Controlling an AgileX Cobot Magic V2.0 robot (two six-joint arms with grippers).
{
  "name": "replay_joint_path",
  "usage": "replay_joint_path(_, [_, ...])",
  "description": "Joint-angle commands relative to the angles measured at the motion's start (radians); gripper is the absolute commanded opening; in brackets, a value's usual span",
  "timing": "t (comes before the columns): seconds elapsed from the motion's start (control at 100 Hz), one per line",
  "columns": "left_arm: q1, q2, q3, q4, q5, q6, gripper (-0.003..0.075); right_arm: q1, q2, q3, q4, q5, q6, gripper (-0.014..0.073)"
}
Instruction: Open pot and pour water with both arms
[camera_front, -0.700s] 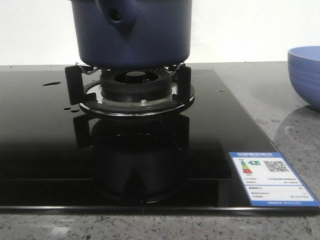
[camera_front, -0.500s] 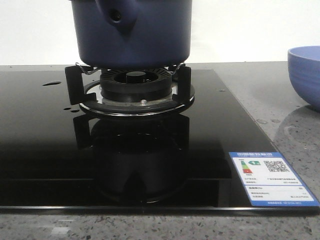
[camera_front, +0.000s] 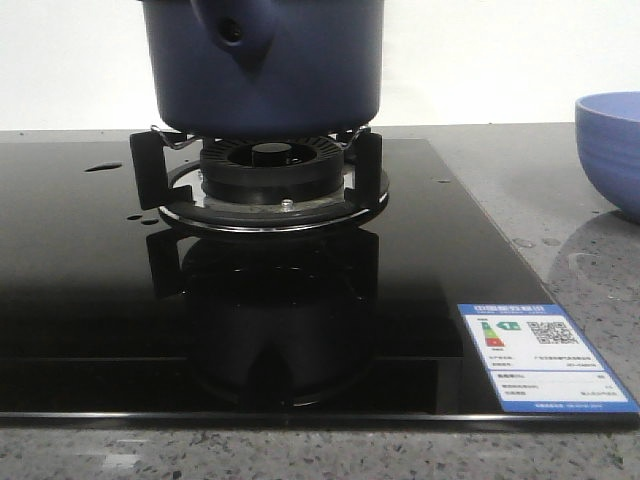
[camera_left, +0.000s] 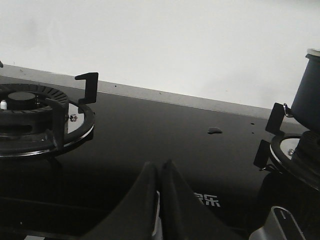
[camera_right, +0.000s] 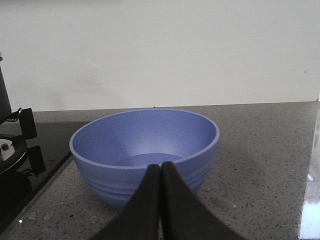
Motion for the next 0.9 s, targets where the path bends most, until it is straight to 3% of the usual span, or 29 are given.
replay_joint_path(0.0, [-0.010,-0.025,0.032,-0.010,-0.072,-0.011,-0.0019,-0.006,-0.012,0.028,-0.011,-0.079,-0.008,-0.0067])
replay_joint_path(0.46, [-0.010,-0.025,0.032,-0.019,-0.072,-0.011,-0.0019,-0.006,-0.012,0.028,0.005,-0.084,-0.008,-0.0067])
replay_joint_path(0.65, [-0.010,-0.025,0.032,-0.080,-0.072,-0.011,-0.0019,-0.006,-0.012,0.028,0.174,-0.086,-0.008,-0.0067])
replay_joint_path(0.89, [-0.010,-0.025,0.032,-0.455,-0.114,-0.011,-0.0019,-0.006,-0.012,0.025,0.500,-0.085,-0.008,-0.0067])
